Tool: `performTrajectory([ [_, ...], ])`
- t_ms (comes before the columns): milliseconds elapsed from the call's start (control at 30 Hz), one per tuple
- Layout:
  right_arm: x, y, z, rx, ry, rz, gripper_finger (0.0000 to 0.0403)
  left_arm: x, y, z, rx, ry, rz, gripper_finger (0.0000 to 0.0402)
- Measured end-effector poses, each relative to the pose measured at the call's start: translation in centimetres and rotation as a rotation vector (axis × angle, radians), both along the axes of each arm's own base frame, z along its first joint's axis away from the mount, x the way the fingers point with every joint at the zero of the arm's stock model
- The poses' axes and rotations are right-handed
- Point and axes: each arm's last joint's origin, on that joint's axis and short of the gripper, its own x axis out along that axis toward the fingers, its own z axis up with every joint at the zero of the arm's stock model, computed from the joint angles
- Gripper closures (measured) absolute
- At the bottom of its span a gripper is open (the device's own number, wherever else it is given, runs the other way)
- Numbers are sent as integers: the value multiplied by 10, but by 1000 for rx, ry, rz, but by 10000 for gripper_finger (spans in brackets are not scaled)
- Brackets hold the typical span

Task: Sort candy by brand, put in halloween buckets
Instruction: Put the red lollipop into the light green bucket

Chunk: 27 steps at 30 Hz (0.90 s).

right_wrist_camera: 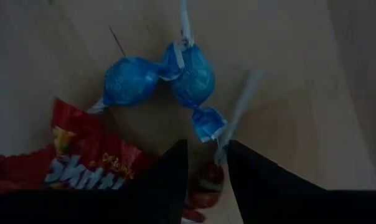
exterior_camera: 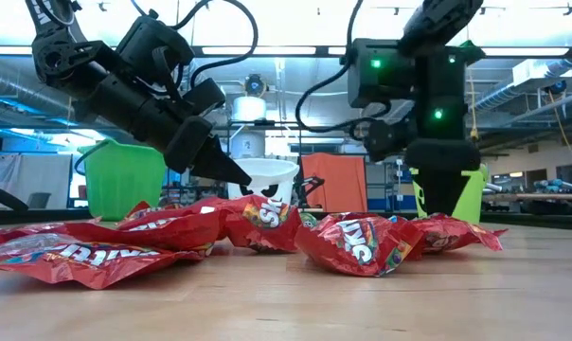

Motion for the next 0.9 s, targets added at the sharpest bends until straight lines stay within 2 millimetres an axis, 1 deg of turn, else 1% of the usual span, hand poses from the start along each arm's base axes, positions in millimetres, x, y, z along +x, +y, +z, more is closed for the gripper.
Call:
performTrajectory([
  [100, 0, -3, -1, 15, 7, 9, 296, 0, 0, 0, 0, 0, 1, 257],
  [167, 0, -4, 1, 22, 4, 13, 326, 0, 0, 0, 0, 0, 1, 257],
  [233, -4, -7, 3, 12, 22, 5, 368, 0, 0, 0, 0, 0, 1, 257],
  [267, -6, -9, 6, 9, 20, -1, 384, 0, 0, 0, 0, 0, 1, 257],
  [300, -6, -11, 10, 2, 1, -8, 389, 0, 0, 0, 0, -1, 1, 257],
  [433, -12, -22, 30, -71, -49, -62, 386, 0, 0, 0, 0, -1, 1, 257],
  [533, -19, -36, 48, -165, -106, -116, 394, 0, 0, 0, 0, -2, 1, 257],
  [733, -40, -74, 85, -352, -201, -254, 397, 0, 0, 0, 0, -3, 1, 257],
  [900, -64, -107, 106, -459, -224, -348, 397, 0, 0, 0, 0, -3, 1, 257],
])
